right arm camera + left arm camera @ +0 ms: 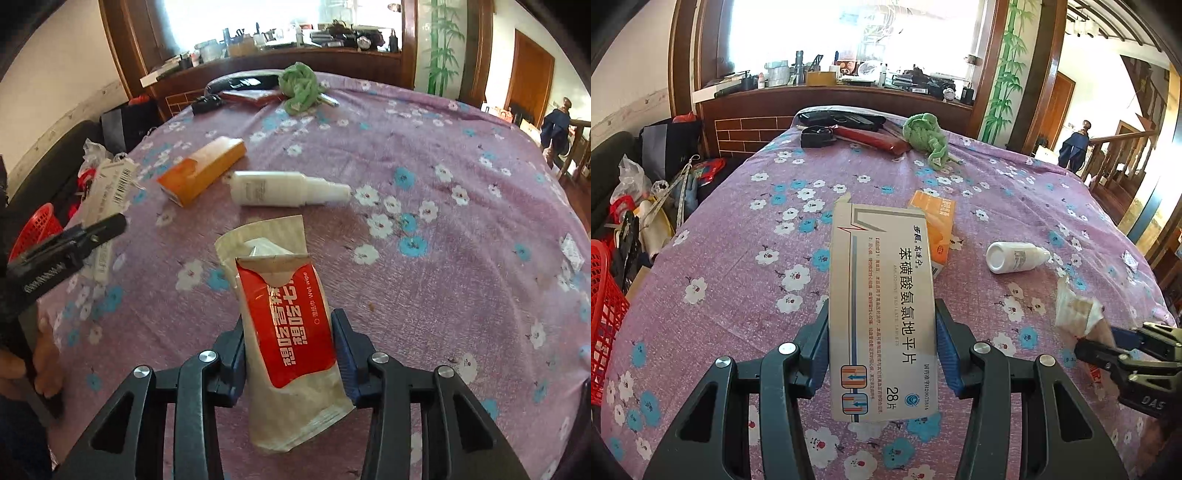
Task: Collect trash
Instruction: 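Grasp the white medicine box with the left tool while the right tool grasps the red-white wrapper, then hold the white medicine box in the left tool and the red-white wrapper in the right tool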
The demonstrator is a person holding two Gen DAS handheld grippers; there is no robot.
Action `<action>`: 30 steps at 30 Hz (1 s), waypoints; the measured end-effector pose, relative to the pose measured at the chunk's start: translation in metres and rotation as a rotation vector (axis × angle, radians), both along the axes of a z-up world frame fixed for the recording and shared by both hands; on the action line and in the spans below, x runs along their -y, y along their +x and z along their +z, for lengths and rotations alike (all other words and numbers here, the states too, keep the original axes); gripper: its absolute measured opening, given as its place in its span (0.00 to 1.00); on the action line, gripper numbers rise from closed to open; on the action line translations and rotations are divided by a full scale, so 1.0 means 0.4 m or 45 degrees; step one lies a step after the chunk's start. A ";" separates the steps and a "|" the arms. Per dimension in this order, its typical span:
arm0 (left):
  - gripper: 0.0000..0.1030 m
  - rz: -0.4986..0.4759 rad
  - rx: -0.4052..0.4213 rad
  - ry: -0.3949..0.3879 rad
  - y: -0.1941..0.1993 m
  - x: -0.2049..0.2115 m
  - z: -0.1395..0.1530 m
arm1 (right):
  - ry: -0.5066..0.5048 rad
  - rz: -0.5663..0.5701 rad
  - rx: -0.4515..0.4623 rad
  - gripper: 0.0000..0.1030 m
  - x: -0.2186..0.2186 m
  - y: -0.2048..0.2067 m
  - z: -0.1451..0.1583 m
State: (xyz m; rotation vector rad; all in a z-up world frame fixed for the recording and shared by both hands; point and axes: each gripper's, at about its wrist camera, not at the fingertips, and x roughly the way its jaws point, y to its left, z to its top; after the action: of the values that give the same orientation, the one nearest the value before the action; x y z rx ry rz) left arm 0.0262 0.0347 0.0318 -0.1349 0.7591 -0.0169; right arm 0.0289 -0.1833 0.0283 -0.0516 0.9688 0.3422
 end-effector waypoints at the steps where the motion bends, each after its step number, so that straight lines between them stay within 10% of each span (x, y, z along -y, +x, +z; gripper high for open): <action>1: 0.47 0.004 0.009 0.006 -0.002 0.000 0.003 | 0.014 -0.011 0.012 0.42 -0.010 0.003 0.010; 10: 0.47 0.077 0.096 0.053 -0.019 -0.010 0.026 | 0.124 -0.181 0.311 0.42 -0.116 -0.012 0.086; 30: 0.47 0.119 0.157 0.157 -0.030 0.005 0.031 | 0.146 -0.041 0.265 0.43 -0.155 -0.015 0.027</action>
State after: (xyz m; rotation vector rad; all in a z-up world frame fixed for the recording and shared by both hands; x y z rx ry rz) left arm 0.0143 0.0326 0.0441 -0.0513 0.6285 0.1091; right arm 0.0228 -0.1214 0.0390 0.0322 0.7424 0.3544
